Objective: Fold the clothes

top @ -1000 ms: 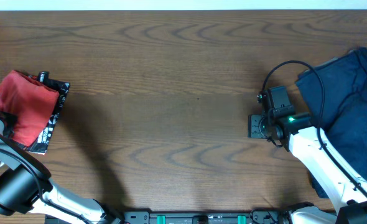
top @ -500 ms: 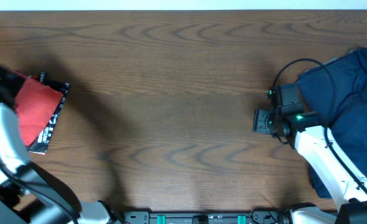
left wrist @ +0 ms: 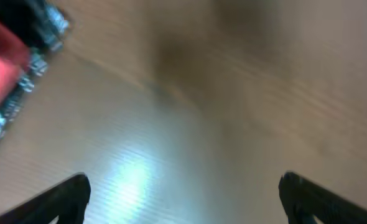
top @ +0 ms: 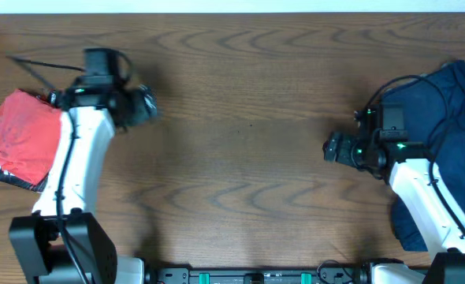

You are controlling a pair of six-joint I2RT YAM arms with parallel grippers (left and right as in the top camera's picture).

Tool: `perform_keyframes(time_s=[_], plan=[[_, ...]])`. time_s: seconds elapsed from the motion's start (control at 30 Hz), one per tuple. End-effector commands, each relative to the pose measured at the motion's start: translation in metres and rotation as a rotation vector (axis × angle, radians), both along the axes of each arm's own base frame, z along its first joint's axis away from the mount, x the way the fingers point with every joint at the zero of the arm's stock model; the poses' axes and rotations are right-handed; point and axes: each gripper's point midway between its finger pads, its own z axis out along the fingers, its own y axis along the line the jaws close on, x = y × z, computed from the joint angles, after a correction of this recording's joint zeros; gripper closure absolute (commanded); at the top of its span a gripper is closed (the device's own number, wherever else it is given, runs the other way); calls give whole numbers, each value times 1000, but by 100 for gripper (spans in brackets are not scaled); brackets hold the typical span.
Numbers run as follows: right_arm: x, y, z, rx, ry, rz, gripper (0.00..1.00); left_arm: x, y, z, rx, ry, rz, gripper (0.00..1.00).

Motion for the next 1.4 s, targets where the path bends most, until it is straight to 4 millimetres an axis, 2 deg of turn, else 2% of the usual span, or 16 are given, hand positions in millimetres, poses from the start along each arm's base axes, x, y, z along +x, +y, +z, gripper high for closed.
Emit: perform_keyframes(time_s=[0.0, 0.07, 0.2, 0.3, 0.43, 0.53, 0.7, 0.77, 0.83, 0.97, 1.13, 1.37], plan=[[-14, 0, 1, 34, 53, 24, 1, -28, -14, -9, 15, 129, -64, 2], [-32, -1, -4, 29, 126, 41, 1, -59, -18, -13, 9, 255, -79, 2], [-60, -3, -9, 24, 241, 39, 1, -106, -18, -11, -1, 438, -76, 2], [-71, -3, -6, 23, 270, 47, 1, -118, -22, -6, -23, 446, -80, 2], [-74, -3, 11, 16, 209, 67, 1, -127, -25, 11, -46, 328, -90, 2], [-70, -3, 34, 5, 89, 80, 1, -133, -25, 28, -45, 175, -94, 2], [-69, -8, 92, -62, -215, 111, 5, -150, -25, 59, -41, -130, -100, 2], [-74, -21, 120, -141, -362, 68, 1, -157, -25, 73, -38, -278, -102, 2], [-81, -31, 143, -196, -476, 24, 1, -161, -24, 84, -35, -415, -105, 2], [-93, -34, 186, -215, -701, -9, 1, -170, -24, 100, -32, -608, -107, 2], [-111, -34, 197, -216, -772, -17, 1, -183, -24, 115, -30, -699, -108, 2], [-125, -34, 176, -214, -677, -7, 1, -186, -24, 112, -30, -688, -108, 2]])
